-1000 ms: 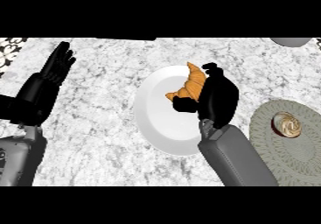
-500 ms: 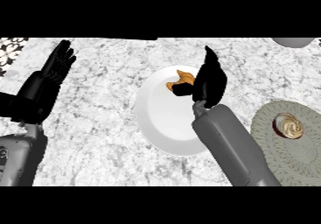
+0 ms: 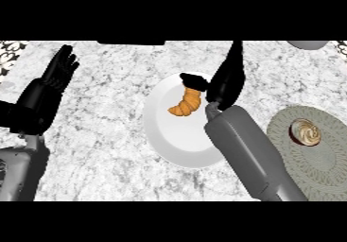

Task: Pick the croissant from the placemat and place it in the plate

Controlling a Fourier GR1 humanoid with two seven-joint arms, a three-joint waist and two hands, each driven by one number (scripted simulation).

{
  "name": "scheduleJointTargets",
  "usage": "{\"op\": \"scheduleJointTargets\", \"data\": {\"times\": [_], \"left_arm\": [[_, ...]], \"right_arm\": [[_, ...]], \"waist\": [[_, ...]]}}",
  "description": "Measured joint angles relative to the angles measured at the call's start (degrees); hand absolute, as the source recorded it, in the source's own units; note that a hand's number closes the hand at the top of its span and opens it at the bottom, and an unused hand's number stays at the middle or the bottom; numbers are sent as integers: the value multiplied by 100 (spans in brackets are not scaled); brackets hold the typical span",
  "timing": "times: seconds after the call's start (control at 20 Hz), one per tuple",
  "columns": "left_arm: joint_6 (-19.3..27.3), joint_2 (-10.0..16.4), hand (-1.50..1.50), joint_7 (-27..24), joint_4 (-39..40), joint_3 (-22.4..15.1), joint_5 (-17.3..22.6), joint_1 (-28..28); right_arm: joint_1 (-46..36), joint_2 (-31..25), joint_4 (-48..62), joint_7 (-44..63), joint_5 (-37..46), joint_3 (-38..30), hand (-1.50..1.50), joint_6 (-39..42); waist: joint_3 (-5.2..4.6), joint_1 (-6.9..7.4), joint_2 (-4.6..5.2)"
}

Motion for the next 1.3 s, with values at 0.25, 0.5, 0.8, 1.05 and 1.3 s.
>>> {"op": "scheduleJointTargets", "data": {"times": [0.25,0.5,0.8,1.05,1.3], "left_arm": [[23,2,0,27,-35,81,-3,106],[-8,57,0,26,-222,169,3,342],[-23,49,0,81,-284,221,-20,381],[-77,23,0,28,-242,259,-56,368],[-90,-45,0,84,-277,261,-100,347]], "right_arm": [[561,1,-734,82,166,24,-150,-373],[1846,-13,-2070,-13,447,218,-150,-607],[3675,-278,-4022,-118,710,689,-150,-528],[4944,-826,-5252,-351,588,985,-150,-473],[6010,-1413,-6150,-723,248,1178,-150,-563]], "waist": [[-3,-178,-50],[-4,-291,-79],[-5,-326,-75],[-4,-299,-60],[-3,-282,-54]]}}
